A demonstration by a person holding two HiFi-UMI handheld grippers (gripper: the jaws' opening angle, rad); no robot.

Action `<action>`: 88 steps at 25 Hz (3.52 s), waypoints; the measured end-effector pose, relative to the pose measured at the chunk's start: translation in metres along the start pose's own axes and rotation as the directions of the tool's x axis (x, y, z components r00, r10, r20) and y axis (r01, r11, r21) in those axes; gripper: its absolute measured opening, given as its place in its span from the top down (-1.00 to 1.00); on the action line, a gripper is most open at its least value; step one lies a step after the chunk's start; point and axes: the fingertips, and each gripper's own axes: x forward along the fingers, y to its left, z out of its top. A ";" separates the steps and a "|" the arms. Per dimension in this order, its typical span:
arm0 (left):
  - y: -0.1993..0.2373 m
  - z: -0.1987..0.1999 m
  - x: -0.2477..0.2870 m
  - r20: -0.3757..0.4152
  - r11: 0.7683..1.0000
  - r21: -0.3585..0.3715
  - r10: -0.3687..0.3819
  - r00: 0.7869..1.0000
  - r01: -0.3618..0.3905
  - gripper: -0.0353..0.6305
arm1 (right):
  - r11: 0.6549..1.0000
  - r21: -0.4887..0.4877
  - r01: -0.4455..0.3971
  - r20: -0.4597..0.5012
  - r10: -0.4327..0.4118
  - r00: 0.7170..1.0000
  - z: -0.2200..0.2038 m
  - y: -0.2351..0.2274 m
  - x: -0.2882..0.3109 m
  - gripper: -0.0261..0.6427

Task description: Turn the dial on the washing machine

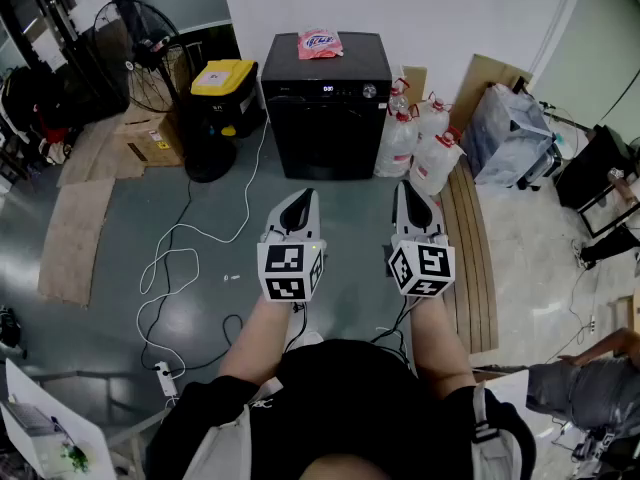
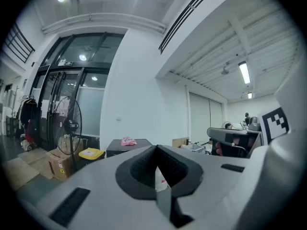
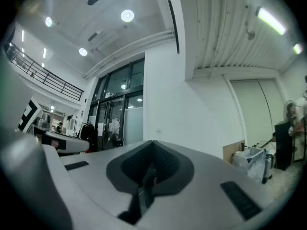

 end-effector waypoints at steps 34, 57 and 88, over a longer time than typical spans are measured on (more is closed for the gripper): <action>0.057 -0.010 0.046 0.021 0.995 0.052 -0.089 0.996 0.088 0.87 | 0.993 0.027 0.116 0.020 -0.117 0.993 -0.021 0.018 0.051 0.92; 0.049 0.003 0.324 -0.040 0.997 0.074 0.028 0.999 -0.025 0.87 | 0.997 0.076 -0.010 -0.032 0.012 0.999 -0.073 -0.158 0.289 0.92; 0.108 -0.048 0.526 -0.200 0.986 -0.039 0.150 0.968 -0.161 0.87 | 0.684 -0.573 -0.451 -0.277 0.357 0.892 -0.172 -0.203 0.512 0.46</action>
